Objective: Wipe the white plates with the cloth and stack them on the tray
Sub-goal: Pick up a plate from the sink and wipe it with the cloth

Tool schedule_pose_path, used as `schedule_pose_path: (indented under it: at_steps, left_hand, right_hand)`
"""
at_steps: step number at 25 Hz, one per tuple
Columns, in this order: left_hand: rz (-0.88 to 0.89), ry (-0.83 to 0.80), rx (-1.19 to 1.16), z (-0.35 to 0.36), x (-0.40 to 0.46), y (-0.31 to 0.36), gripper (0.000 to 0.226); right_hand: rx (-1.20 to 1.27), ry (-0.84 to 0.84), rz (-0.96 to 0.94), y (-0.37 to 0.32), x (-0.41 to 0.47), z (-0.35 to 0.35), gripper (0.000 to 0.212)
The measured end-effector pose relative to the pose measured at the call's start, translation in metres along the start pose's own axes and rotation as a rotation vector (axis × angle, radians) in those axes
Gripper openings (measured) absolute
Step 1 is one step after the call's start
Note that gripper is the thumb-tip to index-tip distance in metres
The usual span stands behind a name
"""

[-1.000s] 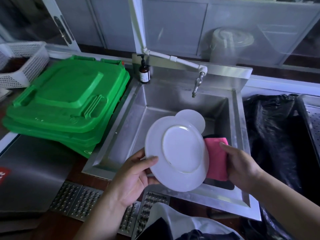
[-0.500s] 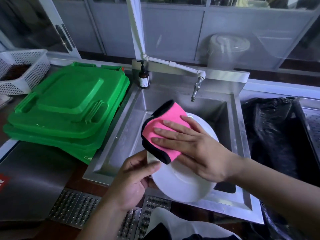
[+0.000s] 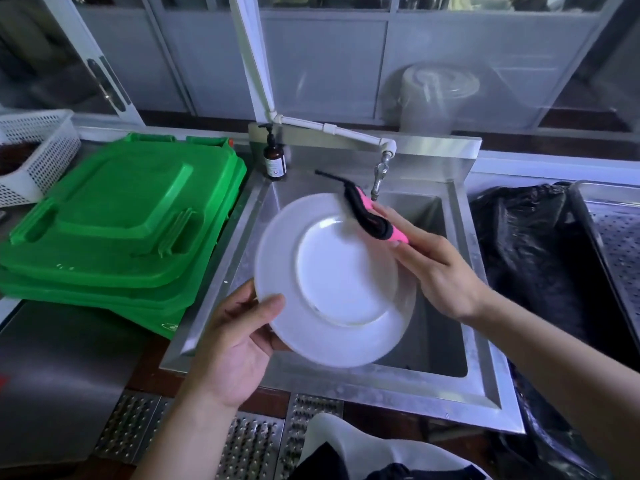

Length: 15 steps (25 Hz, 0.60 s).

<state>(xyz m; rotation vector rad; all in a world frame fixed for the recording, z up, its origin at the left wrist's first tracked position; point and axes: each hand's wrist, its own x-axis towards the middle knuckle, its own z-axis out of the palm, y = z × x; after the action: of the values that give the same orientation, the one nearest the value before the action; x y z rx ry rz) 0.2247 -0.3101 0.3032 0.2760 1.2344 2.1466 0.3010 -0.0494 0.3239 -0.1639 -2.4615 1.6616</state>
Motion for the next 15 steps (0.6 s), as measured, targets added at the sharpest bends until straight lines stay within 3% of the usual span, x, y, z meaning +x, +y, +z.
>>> schedule_pose_path:
  at_steps: [7, 12, 15]
  left_hand:
    - [0.067, 0.081, -0.041, 0.006, 0.024, -0.006, 0.039]
    - [0.102, 0.023, 0.025, 0.006, 0.037, -0.009, 0.039]
    - [0.09, -0.028, 0.045, 0.0, 0.04, -0.009, 0.041]
  right_hand:
    - [0.22, 0.23, 0.087, 0.012, -0.063, 0.06, 0.04]
    - [0.3, 0.072, 0.143, -0.009, -0.083, 0.084, 0.031]
    - [0.629, 0.224, 0.288, -0.026, -0.079, 0.077, 0.066]
